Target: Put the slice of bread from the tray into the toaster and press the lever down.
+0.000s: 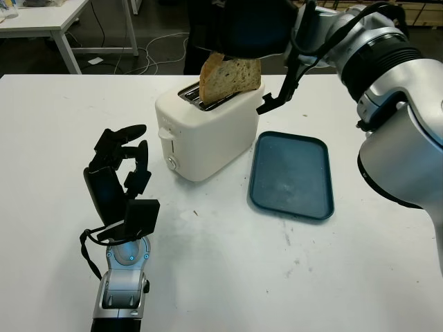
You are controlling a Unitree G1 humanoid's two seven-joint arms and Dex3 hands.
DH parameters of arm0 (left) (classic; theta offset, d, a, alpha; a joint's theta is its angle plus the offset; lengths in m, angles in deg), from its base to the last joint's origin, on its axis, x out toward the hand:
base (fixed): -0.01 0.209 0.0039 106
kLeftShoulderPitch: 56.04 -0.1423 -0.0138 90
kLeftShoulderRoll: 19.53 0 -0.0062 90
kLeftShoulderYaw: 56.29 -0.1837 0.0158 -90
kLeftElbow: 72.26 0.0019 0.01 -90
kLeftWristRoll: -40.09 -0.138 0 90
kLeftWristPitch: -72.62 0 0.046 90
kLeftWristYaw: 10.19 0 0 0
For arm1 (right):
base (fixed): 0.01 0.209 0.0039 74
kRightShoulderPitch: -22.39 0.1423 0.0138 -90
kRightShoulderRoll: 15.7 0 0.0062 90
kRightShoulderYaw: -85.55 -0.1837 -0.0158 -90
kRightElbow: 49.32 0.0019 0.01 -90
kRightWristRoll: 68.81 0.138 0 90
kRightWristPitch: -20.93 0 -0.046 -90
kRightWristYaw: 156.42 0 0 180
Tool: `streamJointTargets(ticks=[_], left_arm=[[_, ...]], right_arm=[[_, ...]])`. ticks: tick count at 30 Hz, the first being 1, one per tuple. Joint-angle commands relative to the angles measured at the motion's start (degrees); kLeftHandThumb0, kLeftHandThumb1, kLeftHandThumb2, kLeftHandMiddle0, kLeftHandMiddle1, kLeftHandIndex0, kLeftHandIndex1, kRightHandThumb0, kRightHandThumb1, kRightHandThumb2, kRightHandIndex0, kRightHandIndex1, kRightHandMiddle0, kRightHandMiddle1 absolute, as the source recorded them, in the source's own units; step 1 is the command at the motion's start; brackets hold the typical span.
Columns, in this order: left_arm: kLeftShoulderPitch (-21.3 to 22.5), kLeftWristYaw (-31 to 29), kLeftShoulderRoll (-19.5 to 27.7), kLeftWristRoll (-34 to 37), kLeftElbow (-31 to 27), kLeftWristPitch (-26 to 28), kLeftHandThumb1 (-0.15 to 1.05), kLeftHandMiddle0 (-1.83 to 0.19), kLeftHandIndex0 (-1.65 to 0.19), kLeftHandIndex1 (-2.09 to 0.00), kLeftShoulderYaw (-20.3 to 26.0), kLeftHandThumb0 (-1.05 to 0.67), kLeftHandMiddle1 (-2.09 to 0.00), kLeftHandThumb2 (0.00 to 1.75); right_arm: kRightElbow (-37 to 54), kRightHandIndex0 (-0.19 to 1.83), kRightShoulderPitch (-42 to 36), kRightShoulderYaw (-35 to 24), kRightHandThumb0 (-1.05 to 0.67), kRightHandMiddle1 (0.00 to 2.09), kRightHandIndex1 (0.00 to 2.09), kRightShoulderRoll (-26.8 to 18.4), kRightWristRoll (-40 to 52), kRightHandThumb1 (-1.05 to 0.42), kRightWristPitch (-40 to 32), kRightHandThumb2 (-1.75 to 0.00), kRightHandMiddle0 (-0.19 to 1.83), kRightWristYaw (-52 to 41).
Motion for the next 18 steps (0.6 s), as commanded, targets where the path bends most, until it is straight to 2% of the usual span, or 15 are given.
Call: streamJointTargets(ticks=[1,10,16,18], left_arm=[[-0.4,0.5,-0.8,-0.6,0.1,-0.2,0.92,-0.66,-0.68,-0.82,0.1,-0.48,-1.25,0.36],[-0.6,1.3,-0.2,-0.7,0.6,-1.0,0.92,-0.66,-0.68,-0.81,0.4,-0.48,-1.24,0.36],[-0.5,1.5,-0.5,-0.6,0.5,-0.8,0.92,-0.66,-0.68,-0.81,0.5,-0.47,-1.23,0.37],[-0.5,1.8,-0.7,-0.6,0.5,-0.9,0.92,-0.66,-0.68,-0.81,0.4,-0.47,-1.23,0.36]], right_arm=[[-0.4,1.13,1.9,-1.2,-0.54,1.74,1.75,0.5,1.1,-0.92,-0.9,-0.39,0.82,-0.7],[-0.4,1.1,1.4,-1.9,-0.55,1.75,1.75,2.3,1.0,-0.92,-1.9,-0.44,0.78,-2.4],[-0.4,1.1,3.4,-3.3,-0.52,1.75,1.75,3.0,1.3,-0.92,-3.0,-0.27,0.79,-0.9],[-0.4,1.09,3.5,-3.3,-0.53,1.54,1.75,3.3,1.1,-0.92,-3.3,-0.19,0.82,-1.0]])
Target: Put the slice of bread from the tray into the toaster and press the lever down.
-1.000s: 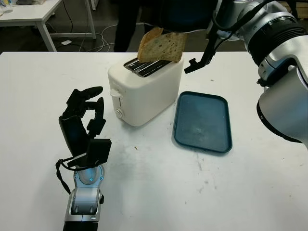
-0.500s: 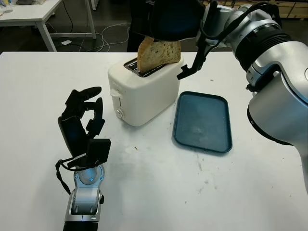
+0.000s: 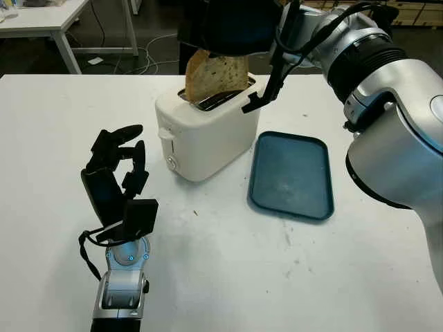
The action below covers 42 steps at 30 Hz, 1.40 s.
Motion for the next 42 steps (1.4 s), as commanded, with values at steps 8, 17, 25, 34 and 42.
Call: streamJointTargets(ticks=[8,17,25,34,42], left_arm=[[-1.0,1.8,-0.8,-0.8,0.1,-0.8,0.92,-0.66,-0.68,-0.81,0.2,-0.46,-1.24,0.36],[-1.5,1.8,-0.7,-0.9,-0.5,-0.6,0.92,-0.65,-0.67,-0.81,0.1,-0.46,-1.23,0.36],[-1.7,1.4,-0.6,-0.7,-0.8,-0.7,0.92,-0.66,-0.68,-0.8,0.0,-0.46,-1.21,0.36],[-1.4,0.6,-0.5,0.2,-0.5,-0.8,0.92,-0.67,-0.69,-0.78,-0.1,-0.46,-1.21,0.35],[-0.8,0.5,-0.4,-0.7,-0.1,-0.7,0.92,-0.66,-0.69,-0.79,-0.3,-0.46,-1.23,0.36]], right_arm=[[-0.5,1.05,0.8,0.4,-0.5,1.41,1.74,1.8,-0.2,-0.92,-1.7,-0.4,0.75,-0.2],[-0.7,1.09,-1.7,-0.4,-0.54,1.69,1.74,0.7,0.5,-0.92,-1.7,-0.41,0.78,-0.9],[-0.8,1.1,-5.7,0.8,-0.57,1.62,1.75,-1.8,-0.7,-0.92,-2.7,-0.27,0.84,-2.5],[-0.9,1.06,-8.9,-1.8,-0.52,1.55,1.75,-5.3,2.1,-0.92,-1.8,-0.36,0.81,-7.2],[-0.7,1.06,-9.0,-1.0,-0.51,1.62,1.75,-7.2,1.4,-0.92,-3.2,-0.27,0.79,-6.5]])
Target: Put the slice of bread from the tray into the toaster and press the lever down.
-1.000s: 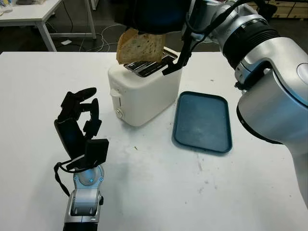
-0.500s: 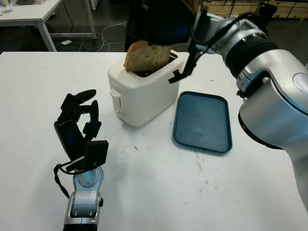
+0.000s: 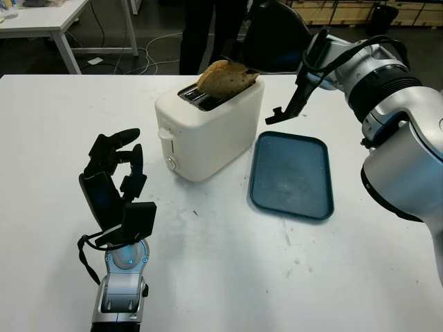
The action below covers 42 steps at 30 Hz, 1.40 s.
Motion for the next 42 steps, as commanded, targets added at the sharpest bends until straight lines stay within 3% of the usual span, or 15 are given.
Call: streamJointTargets(ticks=[1,7,13,19,23,25,27,30,38,42], left_arm=[[0.4,0.0,-0.4,-0.8,0.2,-0.7,0.92,-0.66,-0.69,-0.78,-0.3,-0.46,-1.23,0.35],[0.6,0.0,-0.3,-0.9,0.4,-0.6,0.92,-0.66,-0.69,-0.78,-0.4,-0.45,-1.23,0.36],[0.5,0.2,-0.5,-1.0,0.4,-0.6,0.92,-0.66,-0.69,-0.78,-0.4,-0.46,-1.22,0.35],[0.5,0.1,-0.6,-0.6,0.7,-0.9,0.92,-0.66,-0.69,-0.79,-0.5,-0.46,-1.22,0.35],[0.5,0.3,-0.6,-1.1,0.8,-0.7,0.92,-0.66,-0.69,-0.79,-0.6,-0.47,-1.22,0.35],[0.5,0.2,-0.7,-0.9,0.8,-0.7,0.92,-0.66,-0.69,-0.8,-0.7,-0.47,-1.23,0.35],[0.4,0.2,-0.8,-0.8,0.7,-0.8,0.92,-0.65,-0.68,-0.8,-0.8,-0.46,-1.23,0.35],[0.2,0.2,-1.0,-0.5,0.6,-0.9,0.92,-0.64,-0.68,-0.81,-0.8,-0.46,-1.23,0.35],[0.2,0.7,-0.9,-1.0,0.7,-0.6,0.92,-0.65,-0.68,-0.83,-0.7,-0.45,-1.24,0.35],[0.3,0.5,-0.7,-0.8,1.0,-0.9,0.92,-0.65,-0.68,-0.84,-0.8,-0.46,-1.24,0.36]], right_arm=[[-0.2,1.07,-0.3,0.5,-0.51,1.63,1.75,-1.1,-0.5,-0.92,-1.9,-0.3,0.78,0.8],[-0.2,1.06,0.7,1.5,-0.52,1.7,1.75,-1.7,-0.9,-0.92,-2.4,-0.38,0.74,0.2],[-0.1,1.06,1.2,2.4,-0.53,1.48,1.75,-1.8,-1.6,-0.92,-1.3,-0.29,0.82,1.4],[0.0,0.99,1.4,4.3,-0.6,1.46,1.73,-1.5,-3.3,-0.92,-1.5,-0.3,0.8,2.4],[-0.2,0.69,1.7,7.5,-0.74,1.33,1.65,-0.6,-5.8,-0.92,-4.1,-0.29,0.63,0.6],[-0.3,0.45,1.8,8.8,-0.8,0.92,1.45,-0.2,-7.0,-0.92,-5.7,-0.35,0.55,-1.0],[-0.3,0.28,1.8,9.3,-0.84,0.55,1.23,0.1,-7.4,-0.92,-6.6,-0.3,0.52,-1.6],[-0.3,0.06,1.8,8.7,-0.85,0.28,1.0,0.4,-6.4,-0.92,-5.9,-0.21,0.4,-3.9],[-0.2,0.0,2.3,7.3,-0.82,0.22,0.67,0.5,-5.4,-0.91,-6.4,-0.04,0.23,-8.2],[0.0,0.0,2.2,2.8,-0.76,0.26,0.56,0.3,-1.2,-0.84,-4.8,-0.01,0.19,-10.8]])
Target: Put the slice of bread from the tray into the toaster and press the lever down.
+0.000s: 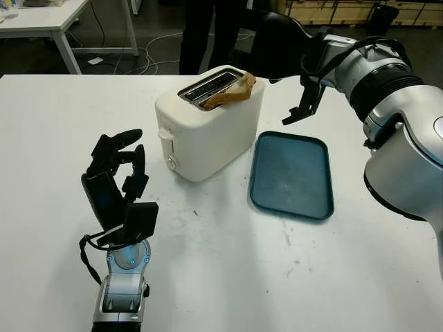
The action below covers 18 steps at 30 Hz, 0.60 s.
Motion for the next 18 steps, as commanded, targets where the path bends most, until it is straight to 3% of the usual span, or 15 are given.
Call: streamJointTargets(ticks=[1,6,9,12,18], left_arm=[[0.3,0.2,-0.6,-0.8,0.6,-0.9,0.92,-0.65,-0.68,-0.84,-0.3,-0.46,-1.24,0.36],[0.7,-0.3,-0.5,0.0,1.4,-1.7,0.92,-0.65,-0.68,-0.84,-0.3,-0.45,-1.24,0.35],[0.8,-0.4,-0.4,-0.1,1.8,-1.9,0.92,-0.66,-0.68,-0.84,-0.2,-0.45,-1.24,0.35],[0.8,-0.4,-0.4,-0.4,1.5,-1.5,0.92,-0.67,-0.68,-0.84,-0.3,-0.46,-1.24,0.35],[0.4,-0.9,-0.4,-0.3,1.2,-1.5,0.92,-0.65,-0.67,-0.85,-0.3,-0.47,-1.26,0.35]], right_arm=[[0.1,0.0,1.4,-2.7,-0.75,0.26,0.54,0.0,3.0,-0.83,0.7,0.0,0.19,-1.2],[0.4,0.0,1.8,-8.3,-0.71,0.25,0.53,-0.2,8.3,-0.78,2.5,0.0,0.19,-5.7],[0.6,0.02,1.8,-11.1,-0.71,0.25,0.74,-0.4,10.9,-0.74,3.2,0.0,0.25,-7.5],[0.8,0.06,1.2,-14.8,-0.71,0.24,0.82,-0.7,14.6,-0.72,4.7,0.0,0.27,-11.5],[1.5,0.19,-0.6,-23.5,-0.71,0.1,0.64,-0.9,23.6,-0.72,7.1,0.0,0.43,-23.1]])
